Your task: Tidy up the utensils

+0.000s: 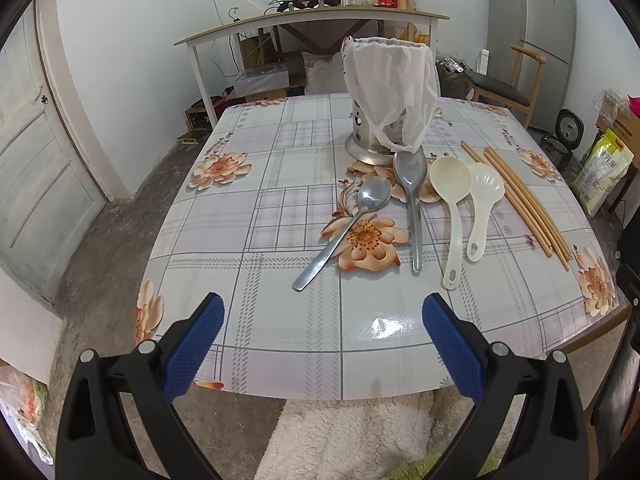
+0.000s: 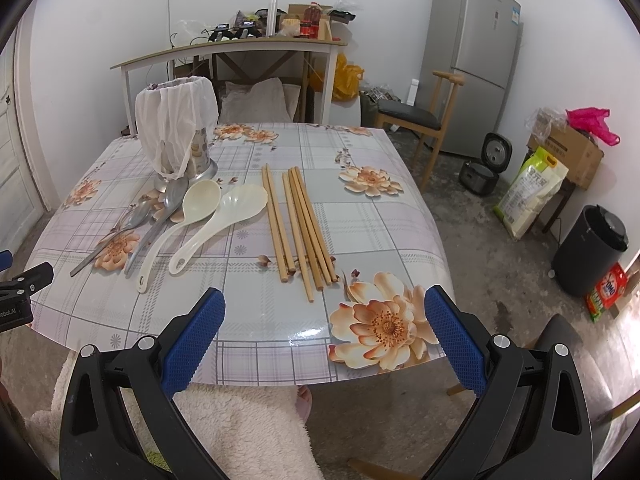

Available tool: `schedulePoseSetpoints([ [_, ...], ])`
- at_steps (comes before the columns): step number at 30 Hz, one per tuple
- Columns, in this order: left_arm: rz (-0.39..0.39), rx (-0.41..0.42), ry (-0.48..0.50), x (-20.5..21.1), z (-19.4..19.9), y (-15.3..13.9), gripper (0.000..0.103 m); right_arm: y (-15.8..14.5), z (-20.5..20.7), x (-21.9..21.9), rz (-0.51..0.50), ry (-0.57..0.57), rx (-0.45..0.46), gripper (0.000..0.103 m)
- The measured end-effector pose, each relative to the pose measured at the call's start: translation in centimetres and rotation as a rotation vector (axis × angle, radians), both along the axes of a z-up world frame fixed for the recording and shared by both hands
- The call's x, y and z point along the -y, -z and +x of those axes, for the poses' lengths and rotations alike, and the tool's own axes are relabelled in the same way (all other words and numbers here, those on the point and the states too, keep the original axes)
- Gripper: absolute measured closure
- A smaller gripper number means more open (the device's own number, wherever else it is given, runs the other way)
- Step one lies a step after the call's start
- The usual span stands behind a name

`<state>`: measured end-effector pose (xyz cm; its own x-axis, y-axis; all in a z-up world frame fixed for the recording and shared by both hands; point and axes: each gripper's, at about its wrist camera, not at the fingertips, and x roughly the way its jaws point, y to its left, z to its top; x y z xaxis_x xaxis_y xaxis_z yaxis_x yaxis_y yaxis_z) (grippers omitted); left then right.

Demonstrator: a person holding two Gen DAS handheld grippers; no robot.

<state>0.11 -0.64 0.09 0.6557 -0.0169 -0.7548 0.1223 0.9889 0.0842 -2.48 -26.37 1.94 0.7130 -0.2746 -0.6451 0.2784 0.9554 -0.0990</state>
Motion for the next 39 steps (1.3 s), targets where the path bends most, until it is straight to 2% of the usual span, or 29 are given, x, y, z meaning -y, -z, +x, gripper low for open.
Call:
schedulePoseSetpoints([
  [39, 0.003, -0.003, -0.001, -0.25, -0.07, 0.29, 0.006, 0.02, 0.0, 0.0, 0.002, 0.003, -0.001, 0.008],
])
